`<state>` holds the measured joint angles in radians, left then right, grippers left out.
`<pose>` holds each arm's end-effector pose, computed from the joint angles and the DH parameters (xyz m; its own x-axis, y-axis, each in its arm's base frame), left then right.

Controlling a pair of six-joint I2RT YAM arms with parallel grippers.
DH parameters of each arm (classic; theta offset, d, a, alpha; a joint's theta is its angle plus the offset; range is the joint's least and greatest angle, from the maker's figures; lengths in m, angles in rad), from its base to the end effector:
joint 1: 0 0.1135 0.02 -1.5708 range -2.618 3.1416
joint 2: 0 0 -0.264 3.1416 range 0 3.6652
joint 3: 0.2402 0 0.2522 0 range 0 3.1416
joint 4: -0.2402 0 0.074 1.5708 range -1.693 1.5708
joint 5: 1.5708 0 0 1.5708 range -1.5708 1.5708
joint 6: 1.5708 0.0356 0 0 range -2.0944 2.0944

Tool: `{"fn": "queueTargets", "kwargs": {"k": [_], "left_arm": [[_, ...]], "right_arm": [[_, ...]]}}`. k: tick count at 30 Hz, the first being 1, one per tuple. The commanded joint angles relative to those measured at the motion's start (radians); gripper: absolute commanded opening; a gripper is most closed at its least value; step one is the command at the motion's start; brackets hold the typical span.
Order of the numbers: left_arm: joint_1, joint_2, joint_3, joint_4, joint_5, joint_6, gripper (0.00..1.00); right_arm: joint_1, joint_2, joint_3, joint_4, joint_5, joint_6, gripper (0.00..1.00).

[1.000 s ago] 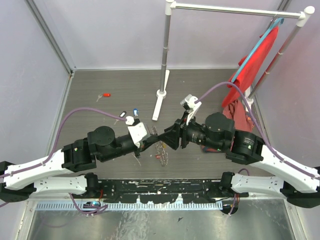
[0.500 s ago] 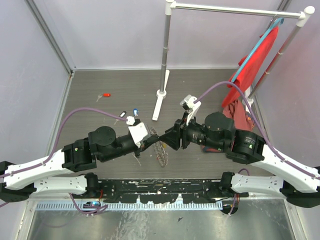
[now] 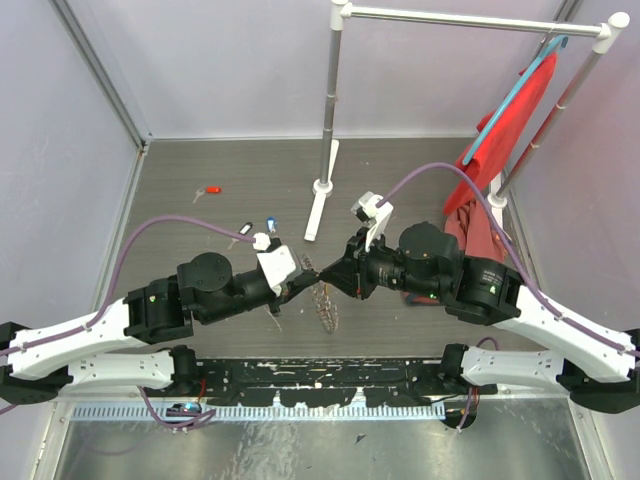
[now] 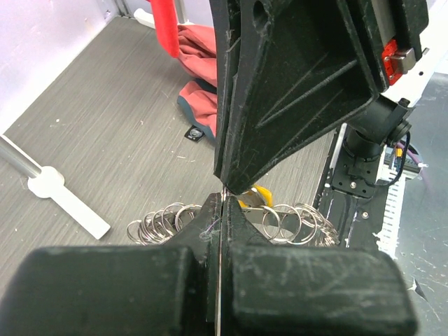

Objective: Put the keys on the keyring

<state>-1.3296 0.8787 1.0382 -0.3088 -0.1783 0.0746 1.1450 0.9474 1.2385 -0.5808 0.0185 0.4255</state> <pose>0.0519 -0.1846 0.3987 0.0327 0.1743 -0.9842 0.9139 0.3935 0.1000 0.0784 0.1712 0.4243 -0.4803 -0.0598 -0.8751 -0.7740 0.4983 0.3908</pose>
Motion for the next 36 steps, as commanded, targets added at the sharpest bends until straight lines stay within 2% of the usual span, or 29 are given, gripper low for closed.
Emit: {"fn": "queueTargets", "kwargs": {"k": [1,8,14,36], "left_arm": [[-0.002,-0.008,0.032,0.049,-0.006,0.004,0.00],[-0.002,-0.006,0.028,0.051,-0.009,0.005,0.00],[-0.002,-0.014,0.028,0.052,-0.008,0.005,0.00],[-0.002,-0.049,-0.021,0.128,0.019,-0.006,0.00]], "right_arm": [[0.002,-0.017,0.051,0.012,0.008,0.008,0.11],[0.003,-0.044,0.040,0.010,0.046,0.013,0.14],[0.002,-0.046,0.037,0.011,0.039,0.014,0.01],[0.003,-0.036,0.017,-0.006,0.067,0.023,0.01]]}}
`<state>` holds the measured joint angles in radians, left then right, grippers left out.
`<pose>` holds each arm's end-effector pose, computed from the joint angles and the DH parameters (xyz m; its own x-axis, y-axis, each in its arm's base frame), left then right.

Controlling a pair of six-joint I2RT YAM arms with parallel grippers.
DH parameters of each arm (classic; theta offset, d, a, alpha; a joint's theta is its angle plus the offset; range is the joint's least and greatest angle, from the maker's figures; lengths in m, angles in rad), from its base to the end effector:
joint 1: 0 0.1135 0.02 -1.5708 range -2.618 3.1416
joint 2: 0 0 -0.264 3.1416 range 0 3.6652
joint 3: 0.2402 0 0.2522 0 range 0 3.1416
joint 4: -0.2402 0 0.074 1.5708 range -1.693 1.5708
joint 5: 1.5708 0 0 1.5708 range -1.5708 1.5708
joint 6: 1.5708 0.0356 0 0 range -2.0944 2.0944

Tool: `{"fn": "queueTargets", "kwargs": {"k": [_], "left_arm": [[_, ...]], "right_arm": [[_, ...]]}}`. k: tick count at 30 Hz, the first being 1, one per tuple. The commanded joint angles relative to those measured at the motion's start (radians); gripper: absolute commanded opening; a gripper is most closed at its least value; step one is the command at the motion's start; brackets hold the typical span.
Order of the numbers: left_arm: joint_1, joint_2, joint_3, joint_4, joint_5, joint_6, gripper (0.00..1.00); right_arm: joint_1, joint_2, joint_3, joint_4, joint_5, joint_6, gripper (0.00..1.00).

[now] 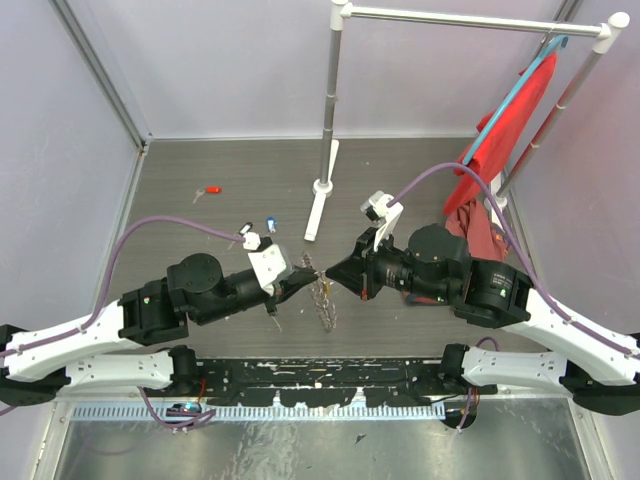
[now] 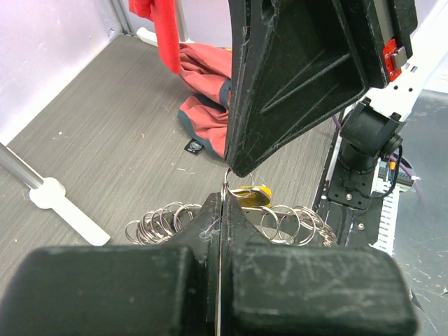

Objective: Put the keys on the keyring

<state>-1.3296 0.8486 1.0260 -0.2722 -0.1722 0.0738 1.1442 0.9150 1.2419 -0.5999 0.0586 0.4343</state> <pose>0.0500 -0.1778 0.4036 0.0450 0.1212 -0.9916 0.9151 0.3931 0.0896 0.0752 0.1605 0.4287 -0.4738 -0.0272 -0.8802 -0.7563 0.5246 0.3909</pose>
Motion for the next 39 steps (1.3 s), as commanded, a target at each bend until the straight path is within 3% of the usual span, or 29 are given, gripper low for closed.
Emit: {"fn": "queueTargets", "kwargs": {"k": [1,39], "left_arm": [[-0.002,-0.019,-0.008,0.091,0.014,-0.005,0.00],[-0.002,-0.013,-0.006,0.106,0.031,0.001,0.00]], "right_arm": [[0.003,-0.002,0.015,0.012,0.029,0.013,0.01],[0.003,0.046,0.010,0.003,-0.032,-0.008,0.01]]}}
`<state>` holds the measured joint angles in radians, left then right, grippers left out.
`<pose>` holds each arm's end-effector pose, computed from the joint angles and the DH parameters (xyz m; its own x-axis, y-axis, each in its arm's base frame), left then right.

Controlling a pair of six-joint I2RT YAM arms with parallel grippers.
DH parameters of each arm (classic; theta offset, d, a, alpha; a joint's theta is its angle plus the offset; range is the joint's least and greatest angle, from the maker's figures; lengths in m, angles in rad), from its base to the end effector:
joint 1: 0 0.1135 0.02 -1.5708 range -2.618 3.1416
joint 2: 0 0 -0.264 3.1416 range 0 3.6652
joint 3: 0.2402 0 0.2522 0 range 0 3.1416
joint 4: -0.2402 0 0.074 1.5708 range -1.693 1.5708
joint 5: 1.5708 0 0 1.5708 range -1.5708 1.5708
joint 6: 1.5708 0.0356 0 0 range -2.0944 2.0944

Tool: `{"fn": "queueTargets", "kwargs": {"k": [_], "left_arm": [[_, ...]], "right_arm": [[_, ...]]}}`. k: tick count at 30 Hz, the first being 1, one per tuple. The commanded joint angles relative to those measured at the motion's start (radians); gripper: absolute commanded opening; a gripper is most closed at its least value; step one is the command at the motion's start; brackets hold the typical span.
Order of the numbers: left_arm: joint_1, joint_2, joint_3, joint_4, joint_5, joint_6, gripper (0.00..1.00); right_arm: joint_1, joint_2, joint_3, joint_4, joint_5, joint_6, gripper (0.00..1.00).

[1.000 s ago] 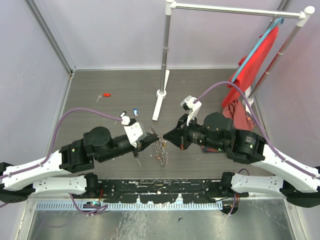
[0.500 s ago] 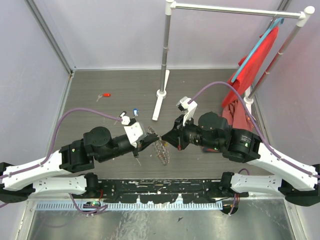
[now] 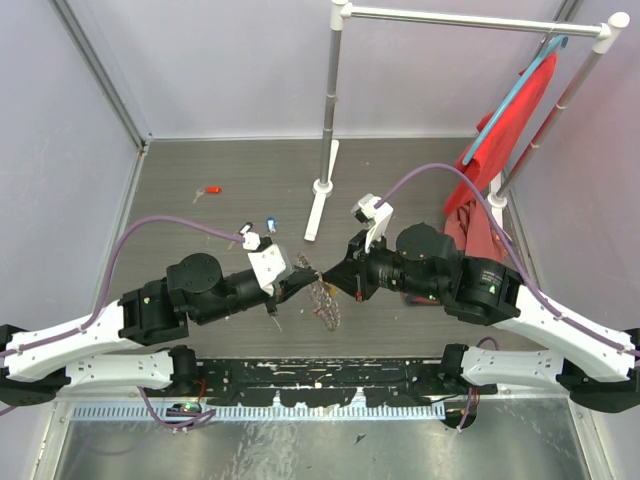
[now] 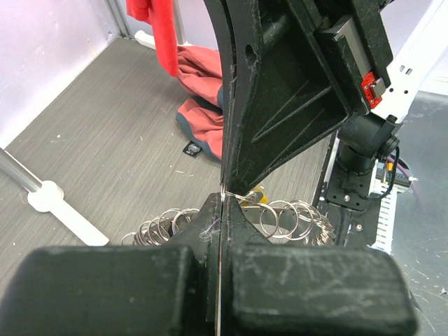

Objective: Put the keys on the keyring

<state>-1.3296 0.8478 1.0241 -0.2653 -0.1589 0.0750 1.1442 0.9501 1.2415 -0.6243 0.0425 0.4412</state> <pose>0.0496 -0.1780 0.4038 0.0479 0.1152 -0.9922 0.9202 0.3813 0.0887 0.0789 0.1700 0.4203 -0.5036 -0.0769 -0.8605 -0.7497 0.5339 0.3910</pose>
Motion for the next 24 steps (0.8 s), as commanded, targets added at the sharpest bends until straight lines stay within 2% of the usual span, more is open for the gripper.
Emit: {"fn": "queueTargets", "kwargs": {"k": [1,13,19,24], "left_arm": [[-0.002,-0.012,-0.004,0.100,0.019,0.000,0.00],[-0.002,-0.019,-0.011,0.104,0.021,-0.001,0.00],[-0.002,-0.032,-0.020,0.115,0.031,-0.007,0.00],[-0.002,-0.046,-0.035,0.159,0.088,-0.019,0.00]], "right_arm": [[0.003,0.013,0.011,0.024,-0.016,-0.015,0.01],[0.003,-0.008,0.018,0.026,0.014,-0.026,0.01],[0.003,-0.126,-0.023,0.101,0.063,-0.079,0.18],[0.004,-0.230,-0.100,0.192,-0.029,-0.222,0.31]]}}
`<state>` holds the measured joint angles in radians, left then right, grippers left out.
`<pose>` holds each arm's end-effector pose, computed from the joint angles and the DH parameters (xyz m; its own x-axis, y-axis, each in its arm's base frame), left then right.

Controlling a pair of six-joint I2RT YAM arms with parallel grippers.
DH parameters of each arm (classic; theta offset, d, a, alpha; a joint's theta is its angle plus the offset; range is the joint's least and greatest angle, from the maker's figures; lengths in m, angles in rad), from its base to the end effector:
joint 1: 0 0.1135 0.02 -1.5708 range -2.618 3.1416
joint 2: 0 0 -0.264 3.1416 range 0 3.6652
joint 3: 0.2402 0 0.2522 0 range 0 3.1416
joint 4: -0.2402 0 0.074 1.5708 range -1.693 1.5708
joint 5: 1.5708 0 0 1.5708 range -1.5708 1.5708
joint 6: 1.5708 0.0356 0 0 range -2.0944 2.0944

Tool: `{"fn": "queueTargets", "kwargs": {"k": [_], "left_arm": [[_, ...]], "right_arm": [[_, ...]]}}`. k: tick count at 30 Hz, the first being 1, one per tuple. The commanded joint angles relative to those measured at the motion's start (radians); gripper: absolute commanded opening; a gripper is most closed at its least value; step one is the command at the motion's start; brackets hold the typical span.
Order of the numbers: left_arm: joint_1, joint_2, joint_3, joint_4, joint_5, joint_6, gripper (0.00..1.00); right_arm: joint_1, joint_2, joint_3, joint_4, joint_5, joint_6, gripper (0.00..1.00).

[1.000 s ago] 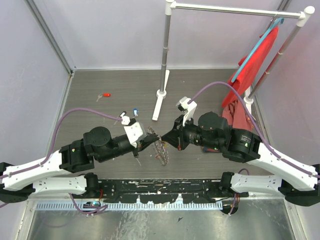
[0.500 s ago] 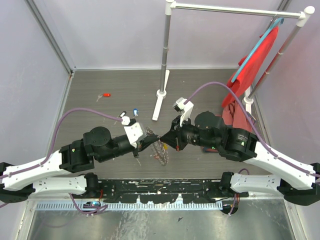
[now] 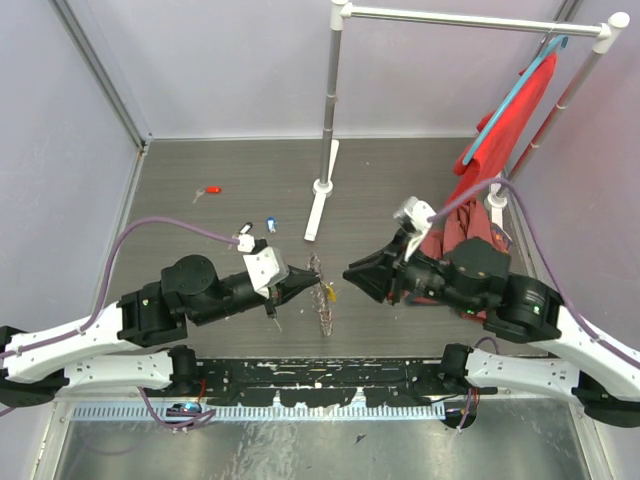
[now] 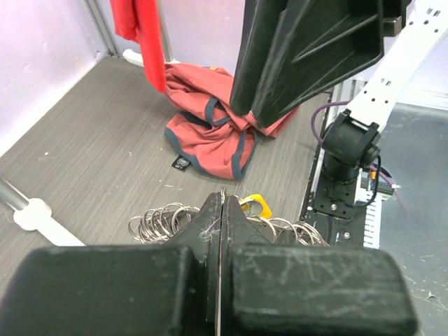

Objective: Put the keys on the keyring

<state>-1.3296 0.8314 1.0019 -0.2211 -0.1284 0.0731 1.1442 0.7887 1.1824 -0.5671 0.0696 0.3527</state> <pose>0.0480 -0.1761 0.4037 0.0561 0.0754 -0.9956 0.9309 0.3565 0.0794 0.0623 0.1310 0.4313 -0.3709 0.0167 -0.9285 -0.8010 0.5001 0.3290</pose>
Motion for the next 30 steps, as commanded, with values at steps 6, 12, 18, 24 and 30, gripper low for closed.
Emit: {"fn": "queueTargets", "kwargs": {"k": [6,12,18,24,30], "left_arm": [[-0.002,-0.043,-0.031,0.227,0.202,-0.060,0.00],[-0.002,-0.044,-0.035,0.284,0.284,-0.084,0.00],[-0.002,-0.025,-0.021,0.293,0.339,-0.083,0.00],[-0.002,-0.023,-0.014,0.289,0.358,-0.081,0.00],[-0.003,-0.023,-0.011,0.279,0.360,-0.076,0.00]], "right_arm": [[0.003,-0.137,-0.101,0.245,-0.207,-0.343,0.43],[0.003,-0.121,-0.080,0.285,-0.392,-0.408,0.48],[0.003,-0.084,-0.070,0.296,-0.435,-0.386,0.50],[0.003,-0.070,-0.071,0.302,-0.448,-0.376,0.49],[0.003,-0.055,-0.067,0.300,-0.460,-0.370,0.37]]}}
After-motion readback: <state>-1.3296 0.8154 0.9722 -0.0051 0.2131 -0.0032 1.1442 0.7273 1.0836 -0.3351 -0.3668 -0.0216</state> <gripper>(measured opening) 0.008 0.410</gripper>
